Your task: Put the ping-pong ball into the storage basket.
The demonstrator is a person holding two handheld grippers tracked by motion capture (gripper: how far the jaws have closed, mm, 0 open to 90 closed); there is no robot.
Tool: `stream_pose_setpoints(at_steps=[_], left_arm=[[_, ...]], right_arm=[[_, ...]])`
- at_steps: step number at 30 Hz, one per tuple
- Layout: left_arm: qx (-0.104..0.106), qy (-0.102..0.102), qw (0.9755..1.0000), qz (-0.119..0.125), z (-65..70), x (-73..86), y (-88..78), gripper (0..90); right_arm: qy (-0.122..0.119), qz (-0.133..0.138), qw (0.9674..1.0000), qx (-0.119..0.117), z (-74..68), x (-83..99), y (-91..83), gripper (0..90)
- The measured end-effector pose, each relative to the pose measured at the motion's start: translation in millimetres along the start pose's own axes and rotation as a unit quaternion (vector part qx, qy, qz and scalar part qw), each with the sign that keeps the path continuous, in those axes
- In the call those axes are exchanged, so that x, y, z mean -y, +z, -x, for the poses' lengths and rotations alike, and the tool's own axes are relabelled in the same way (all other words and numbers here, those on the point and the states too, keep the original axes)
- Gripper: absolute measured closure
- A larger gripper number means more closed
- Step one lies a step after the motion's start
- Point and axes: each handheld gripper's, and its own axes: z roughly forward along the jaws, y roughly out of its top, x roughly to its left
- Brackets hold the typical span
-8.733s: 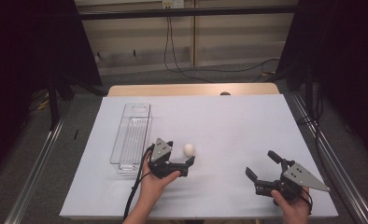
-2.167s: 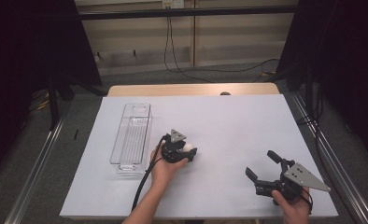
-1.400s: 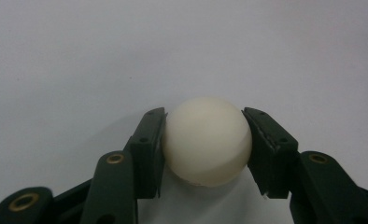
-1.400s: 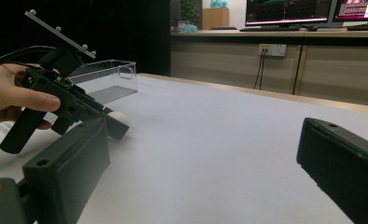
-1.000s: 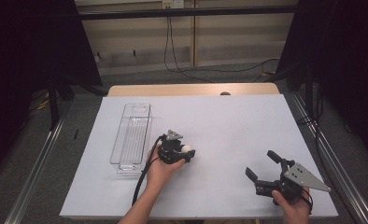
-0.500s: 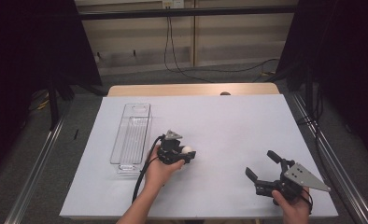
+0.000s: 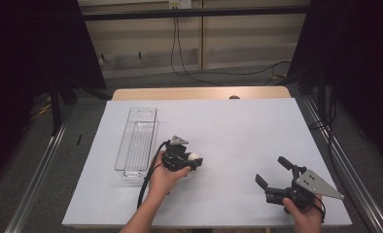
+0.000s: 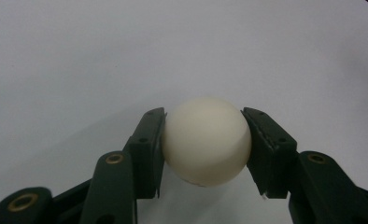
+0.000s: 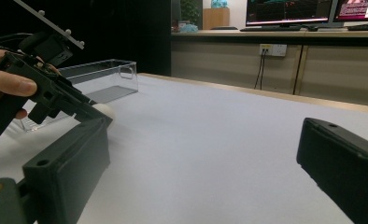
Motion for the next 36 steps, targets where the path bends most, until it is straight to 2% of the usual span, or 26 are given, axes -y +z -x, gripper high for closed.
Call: stream_pose_setpoints(at_steps=[2, 3, 7, 8, 9, 13, 15, 16, 17, 20, 21, 22, 23, 24, 25, 26, 28, 29, 31, 34, 36], left_arm=[[-0.005, -0.007, 0.9999, 0.008, 1.5, 0.3, 0.2, 51.4], [-0.001, -0.010, 0.9999, 0.008, 1.4, 0.3, -0.2, 51.4], [-0.003, -0.002, 1.0000, 0.000, 0.6, -0.1, -3.1, 51.4], [0.002, -0.004, 1.0000, 0.006, 0.7, 0.1, -3.0, 51.4], [-0.002, -0.002, 1.0000, 0.000, 1.1, -0.9, -4.8, 51.4], [-0.003, -0.005, 1.0000, 0.001, 2.9, -3.1, -7.5, 51.4], [-0.001, 0.003, 1.0000, -0.003, 2.0, -4.1, -9.1, 51.4], [-0.005, -0.003, 1.0000, -0.001, 3.4, -4.8, -9.6, 51.4], [0.001, 0.001, 1.0000, -0.004, 2.3, -5.3, -10.7, 51.4], [-0.005, 0.006, 0.9999, -0.011, 1.7, -7.1, -13.7, 51.4], [-0.002, -0.006, 1.0000, 0.000, 3.1, -6.9, -12.8, 51.4], [0.001, 0.003, 1.0000, -0.008, 1.5, -7.6, -14.4, 51.4], [-0.006, 0.001, 1.0000, -0.008, 2.3, -8.1, -15.0, 51.4], [-0.003, 0.006, 0.9999, -0.011, 1.0, -8.4, -15.9, 51.4], [-0.001, 0.003, 0.9999, -0.011, 1.1, -8.9, -16.9, 51.4], [-0.004, -0.009, 1.0000, 0.001, 2.8, -8.5, -15.8, 51.4], [-0.004, -0.002, 0.9999, -0.013, 1.7, -9.5, -18.4, 51.4], [0.002, 0.000, 0.9999, -0.013, 0.5, -9.6, -19.2, 51.4], [0.003, -0.005, 1.0000, -0.007, 0.7, -9.8, -19.4, 51.4], [-0.001, -0.001, 0.9999, -0.011, 0.4, -11.3, -21.2, 51.4], [0.004, -0.002, 0.9999, -0.013, -0.6, -12.3, -22.5, 51.4]], right_arm=[[0.000, 0.000, 1.0000, 0.001, 0.0, 0.1, 0.3, 2.1], [0.001, 0.000, 1.0000, 0.001, -0.1, 0.1, 0.4, 2.1], [-0.001, -0.001, 1.0000, 0.000, 0.1, 0.0, 0.0, 2.1], [0.000, -0.002, 1.0000, -0.001, 0.0, -0.1, -0.2, 2.1], [0.000, -0.001, 1.0000, -0.001, 0.1, -0.1, -0.2, 2.1], [0.000, -0.001, 1.0000, 0.000, 0.0, 0.0, 0.1, 2.1], [0.000, 0.000, 1.0000, -0.001, -0.1, -0.1, 0.0, 2.1], [0.000, 0.000, 1.0000, -0.001, -0.1, -0.1, 0.1, 2.1], [0.000, -0.001, 1.0000, 0.000, -0.1, -0.1, -0.1, 2.1], [0.000, -0.002, 1.0000, -0.001, 0.1, -0.2, -0.2, 2.1], [0.000, -0.002, 1.0000, -0.001, 0.1, -0.2, -0.2, 2.1], [0.000, -0.001, 1.0000, 0.000, -0.1, -0.1, 0.0, 2.1], [0.000, -0.001, 1.0000, 0.000, -0.1, -0.1, -0.1, 2.1], [0.000, 0.000, 1.0000, 0.000, -0.2, 0.0, 0.3, 2.1], [0.000, -0.001, 1.0000, -0.001, -0.2, 0.0, 0.3, 2.1], [-0.001, -0.001, 1.0000, 0.000, 0.0, 0.0, 0.0, 2.1], [-0.001, -0.001, 1.0000, 0.001, 0.0, 0.0, 0.0, 2.1], [0.000, -0.001, 1.0000, 0.000, -0.1, -0.1, 0.0, 2.1], [0.000, 0.000, 1.0000, -0.001, -0.1, 0.0, 0.2, 2.1], [0.000, -0.001, 1.0000, 0.000, -0.2, -0.1, 0.1, 2.2], [-0.001, 0.000, 1.0000, -0.001, -0.1, -0.1, 0.0, 2.2]])
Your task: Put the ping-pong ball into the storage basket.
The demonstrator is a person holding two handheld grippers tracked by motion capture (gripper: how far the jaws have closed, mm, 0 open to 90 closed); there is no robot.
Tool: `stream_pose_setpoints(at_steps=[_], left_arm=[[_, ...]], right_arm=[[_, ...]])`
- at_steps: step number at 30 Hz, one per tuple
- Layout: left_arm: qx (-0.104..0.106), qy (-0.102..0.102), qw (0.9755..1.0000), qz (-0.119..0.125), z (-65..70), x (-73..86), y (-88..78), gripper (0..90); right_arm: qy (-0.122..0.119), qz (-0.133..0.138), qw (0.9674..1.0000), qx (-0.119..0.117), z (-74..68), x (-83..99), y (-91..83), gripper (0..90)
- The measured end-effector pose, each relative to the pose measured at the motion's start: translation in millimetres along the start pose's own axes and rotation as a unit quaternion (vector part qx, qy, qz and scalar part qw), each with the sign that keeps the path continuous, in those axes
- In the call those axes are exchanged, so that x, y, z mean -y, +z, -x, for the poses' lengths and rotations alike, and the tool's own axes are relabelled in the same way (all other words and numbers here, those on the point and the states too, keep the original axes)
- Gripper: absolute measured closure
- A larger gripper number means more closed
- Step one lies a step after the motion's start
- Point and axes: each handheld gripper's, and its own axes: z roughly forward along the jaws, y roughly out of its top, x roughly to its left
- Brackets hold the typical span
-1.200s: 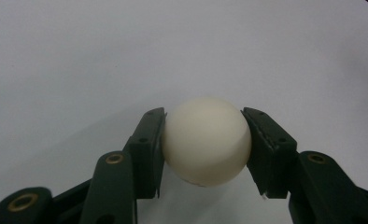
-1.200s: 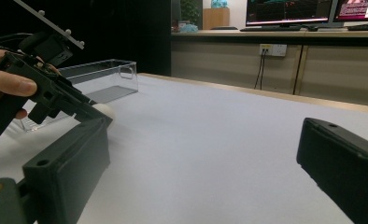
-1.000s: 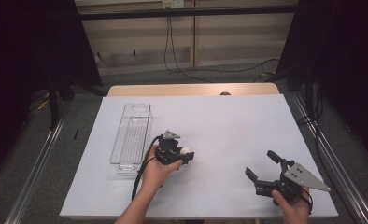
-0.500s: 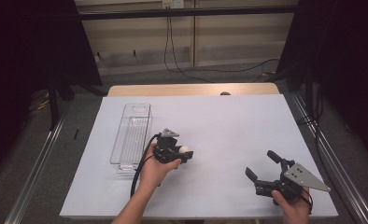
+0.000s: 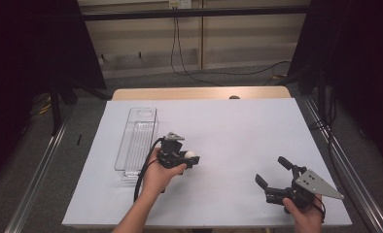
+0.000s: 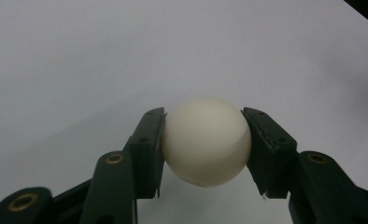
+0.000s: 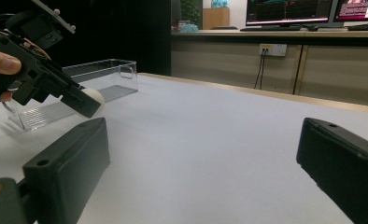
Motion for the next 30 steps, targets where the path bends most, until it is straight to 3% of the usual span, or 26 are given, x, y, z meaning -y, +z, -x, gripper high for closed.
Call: stream_pose_setpoints(at_steps=[9, 12, 16, 25, 26, 30], left_arm=[[-0.004, -0.003, 1.0000, 0.001, -0.2, -2.8, -3.7, 51.4], [-0.003, 0.005, 1.0000, -0.004, -1.4, -4.2, -6.3, 51.4], [0.003, -0.005, 1.0000, -0.001, -0.7, -5.5, -8.3, 51.4], [0.004, 0.002, 0.9999, -0.009, -3.2, -8.3, -13.4, 51.4], [0.003, -0.005, 1.0000, -0.003, -2.3, -8.0, -12.8, 51.4], [0.001, 0.003, 0.9999, -0.010, -3.6, -8.9, -14.8, 51.4]], right_arm=[[0.000, 0.000, 1.0000, 0.000, -0.1, 0.0, 0.1, 2.2], [0.000, 0.000, 1.0000, -0.001, -0.1, 0.0, 0.1, 2.2], [0.001, 0.001, 1.0000, -0.001, -0.4, 0.0, 0.4, 2.2], [0.000, 0.000, 1.0000, 0.000, -0.4, 0.0, 0.4, 2.2], [0.000, 0.000, 1.0000, 0.001, -0.3, 0.0, 0.2, 2.2], [0.000, 0.000, 1.0000, 0.000, -0.3, 0.0, 0.3, 2.2]])
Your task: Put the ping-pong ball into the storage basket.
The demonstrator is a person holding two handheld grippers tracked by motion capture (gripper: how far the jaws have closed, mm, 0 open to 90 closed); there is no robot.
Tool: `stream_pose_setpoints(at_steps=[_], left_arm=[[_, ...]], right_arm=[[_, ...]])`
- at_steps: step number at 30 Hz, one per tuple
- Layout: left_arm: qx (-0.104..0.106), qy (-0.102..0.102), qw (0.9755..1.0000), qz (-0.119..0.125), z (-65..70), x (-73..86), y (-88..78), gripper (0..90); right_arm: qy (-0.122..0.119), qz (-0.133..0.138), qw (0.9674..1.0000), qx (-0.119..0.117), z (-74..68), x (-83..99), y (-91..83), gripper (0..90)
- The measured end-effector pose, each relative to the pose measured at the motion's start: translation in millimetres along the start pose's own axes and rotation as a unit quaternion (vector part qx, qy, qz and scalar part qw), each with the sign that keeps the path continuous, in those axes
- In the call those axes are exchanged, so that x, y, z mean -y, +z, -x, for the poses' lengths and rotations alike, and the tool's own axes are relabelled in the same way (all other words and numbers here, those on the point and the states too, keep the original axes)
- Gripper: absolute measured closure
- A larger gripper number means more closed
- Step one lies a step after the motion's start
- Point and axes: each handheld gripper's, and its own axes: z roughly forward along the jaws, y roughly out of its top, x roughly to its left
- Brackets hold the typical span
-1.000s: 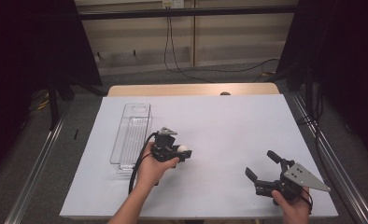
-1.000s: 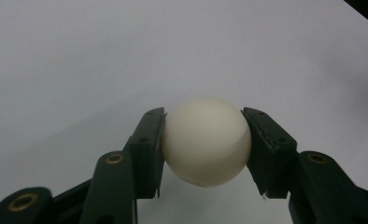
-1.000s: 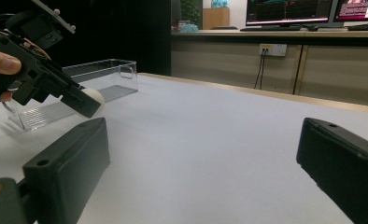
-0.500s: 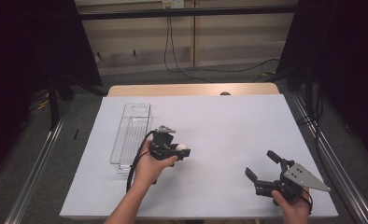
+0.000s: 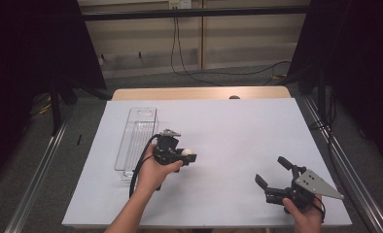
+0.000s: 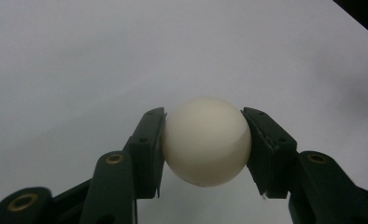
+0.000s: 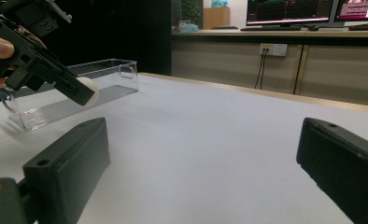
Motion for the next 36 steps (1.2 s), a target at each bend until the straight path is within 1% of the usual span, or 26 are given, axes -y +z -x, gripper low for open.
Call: stream_pose_setpoints(at_steps=[2, 3, 4, 7, 10, 11, 12, 13, 15, 16, 18, 19, 20, 21, 22, 23, 24, 26, 27, 28, 30, 31, 32, 33, 34, 36], left_arm=[[-0.001, -0.002, 1.0000, 0.003, 0.0, -0.1, 0.1, 51.4], [0.004, -0.002, 1.0000, 0.001, -1.0, -0.4, -0.8, 51.4], [0.000, -0.002, 1.0000, 0.002, -1.2, -0.5, -0.9, 51.4], [-0.001, -0.003, 1.0000, -0.002, -1.1, -1.2, -2.5, 51.4], [0.003, -0.010, 0.9999, 0.006, -0.3, -1.5, -2.7, 51.4], [0.002, -0.004, 1.0000, 0.002, -1.4, -1.9, -3.6, 51.4], [0.000, -0.003, 1.0000, -0.002, -1.5, -2.3, -4.3, 51.4], [0.004, -0.005, 1.0000, 0.001, -1.8, -2.4, -4.4, 51.4], [0.002, -0.008, 1.0000, 0.003, -1.9, -2.6, -4.6, 51.3], [0.000, 0.000, 1.0000, -0.002, -3.9, -3.0, -5.9, 51.4], [0.001, -0.003, 1.0000, -0.003, -4.5, -3.0, -6.2, 51.4], [-0.003, -0.005, 1.0000, -0.001, -4.5, -3.0, -6.3, 51.4], [0.003, -0.003, 1.0000, -0.005, -5.7, -3.3, -7.4, 51.3], [-0.001, -0.003, 1.0000, -0.001, -5.4, -3.2, -7.2, 51.4], [0.003, -0.008, 1.0000, -0.002, -4.9, -3.7, -7.6, 51.4], [0.001, -0.004, 1.0000, -0.006, -5.3, -4.1, -8.1, 51.4], [0.001, -0.006, 1.0000, -0.001, -5.0, -4.0, -7.5, 51.4], [0.004, -0.002, 1.0000, -0.005, -5.8, -5.1, -8.8, 51.4], [0.004, -0.005, 1.0000, -0.004, -5.5, -5.7, -9.4, 51.4], [-0.001, -0.003, 1.0000, -0.002, -5.6, -5.9, -9.5, 51.4], [0.003, -0.003, 1.0000, -0.004, -6.2, -6.3, -10.4, 51.3], [0.005, -0.006, 1.0000, -0.001, -5.7, -6.5, -10.4, 51.4], [-0.001, 0.001, 1.0000, -0.006, -6.6, -6.8, -11.4, 51.4], [0.000, -0.004, 1.0000, -0.003, -6.0, -6.9, -11.3, 51.4], [0.005, -0.003, 1.0000, -0.003, -6.7, -7.0, -11.9, 51.4], [0.004, -0.001, 1.0000, -0.006, -7.0, -7.7, -12.9, 51.4]], right_arm=[[0.000, 0.000, 1.0000, 0.000, -0.2, 0.0, 0.1, 2.2], [0.001, 0.000, 1.0000, 0.001, -0.3, 0.0, 0.1, 2.2], [0.000, 0.000, 1.0000, 0.000, -0.1, 0.0, 0.1, 2.2], [0.000, 0.001, 1.0000, -0.001, 0.2, 0.0, 0.0, 2.2], [0.000, 0.000, 1.0000, 0.000, 0.0, 0.0, 0.1, 2.2], [0.000, 0.000, 1.0000, 0.000, -0.1, 0.0, 0.1, 2.2], [0.000, 0.000, 1.0000, 0.001, -0.1, 0.0, 0.2, 2.2], [0.000, 0.000, 1.0000, 0.001, -0.2, 0.0, 0.1, 2.2], [0.000, 0.000, 1.0000, 0.001, -0.2, 0.0, 0.1, 2.2], [0.000, 0.000, 1.0000, 0.001, -0.1, 0.0, 0.1, 2.2], [0.000, 0.000, 1.0000, 0.002, -0.2, 0.0, 0.0, 2.2], [0.001, -0.001, 1.0000, 0.003, -0.2, 0.0, 0.0, 2.2], [0.000, 0.000, 1.0000, 0.003, -0.2, 0.0, 0.1, 2.2], [0.000, -0.001, 1.0000, 0.001, -0.2, 0.0, 0.0, 2.2], [0.000, -0.001, 1.0000, 0.001, -0.2, 0.0, 0.0, 2.2], [0.000, 0.000, 1.0000, 0.000, -0.2, 0.0, 0.1, 2.2], [0.000, 0.000, 1.0000, 0.000, 0.0, 0.0, 0.1, 2.2], [-0.001, 0.000, 1.0000, 0.001, 0.0, -0.1, -0.2, 2.2], [0.000, 0.000, 1.0000, 0.001, -0.1, -0.1, -0.1, 2.2], [-0.001, -0.001, 1.0000, 0.001, 0.0, -0.1, -0.2, 2.2], [-0.001, 0.000, 1.0000, 0.000, 0.0, 0.0, 0.0, 2.2], [0.000, -0.001, 1.0000, 0.000, -0.2, 0.0, 0.1, 2.2], [0.000, -0.001, 1.0000, 0.001, -0.1, 0.0, -0.1, 2.2], [0.000, 0.000, 1.0000, 0.002, -0.1, 0.0, 0.1, 2.2], [0.000, 0.000, 1.0000, 0.003, -0.2, -0.1, 0.1, 2.2], [0.000, 0.000, 1.0000, 0.003, -0.2, -0.1, 0.2, 2.2]])
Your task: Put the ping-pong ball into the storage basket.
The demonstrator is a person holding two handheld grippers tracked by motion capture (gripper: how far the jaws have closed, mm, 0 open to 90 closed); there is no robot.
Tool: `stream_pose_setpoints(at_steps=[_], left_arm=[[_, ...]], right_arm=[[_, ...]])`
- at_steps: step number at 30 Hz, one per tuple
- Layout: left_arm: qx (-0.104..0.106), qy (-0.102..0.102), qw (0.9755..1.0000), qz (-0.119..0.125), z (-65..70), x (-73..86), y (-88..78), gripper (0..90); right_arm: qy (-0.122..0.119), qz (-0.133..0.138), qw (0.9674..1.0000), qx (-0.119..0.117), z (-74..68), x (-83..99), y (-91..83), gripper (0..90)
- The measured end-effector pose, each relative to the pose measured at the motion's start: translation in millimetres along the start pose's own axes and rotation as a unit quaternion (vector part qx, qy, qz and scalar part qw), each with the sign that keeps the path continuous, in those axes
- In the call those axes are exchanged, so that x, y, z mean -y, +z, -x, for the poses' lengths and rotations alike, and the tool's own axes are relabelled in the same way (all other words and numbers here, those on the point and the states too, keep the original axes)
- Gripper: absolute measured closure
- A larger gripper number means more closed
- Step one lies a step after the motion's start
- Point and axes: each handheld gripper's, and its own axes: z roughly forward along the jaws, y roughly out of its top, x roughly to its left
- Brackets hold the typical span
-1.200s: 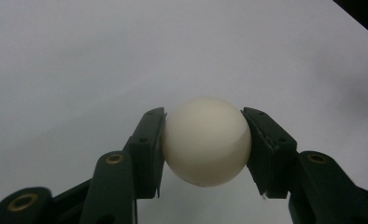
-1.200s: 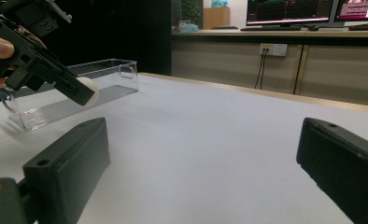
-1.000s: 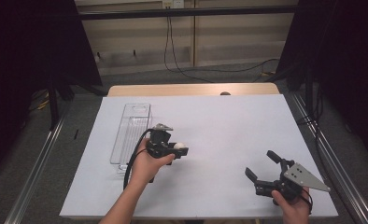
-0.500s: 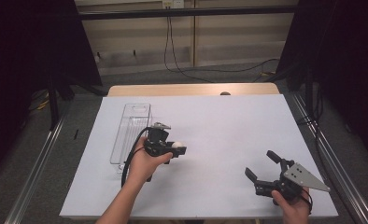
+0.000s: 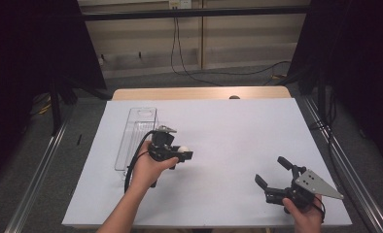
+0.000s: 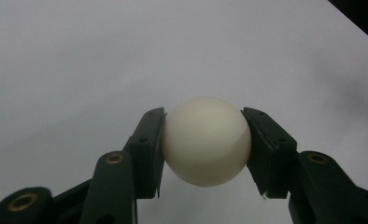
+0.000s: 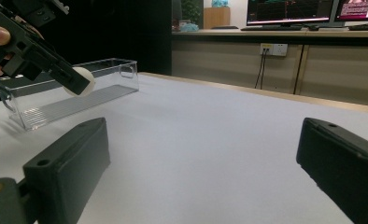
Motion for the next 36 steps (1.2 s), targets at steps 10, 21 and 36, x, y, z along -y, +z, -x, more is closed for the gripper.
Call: stream_pose_setpoints(at_steps=[10, 21, 36], left_arm=[[-0.005, -0.012, 0.9999, 0.011, -0.1, -2.5, -3.9, 51.4], [-0.005, 0.001, 1.0000, 0.002, -2.8, -4.5, -8.2, 51.4], [-0.008, -0.005, 1.0000, 0.003, -6.6, -6.5, -14.9, 51.4]], right_arm=[[0.000, -0.001, 1.0000, 0.000, 0.1, 0.1, -0.1, 2.3], [0.001, 0.000, 1.0000, 0.001, 0.4, 0.2, 0.0, 2.3], [-0.001, -0.004, 1.0000, -0.001, 0.6, 0.7, 0.3, 2.3]])
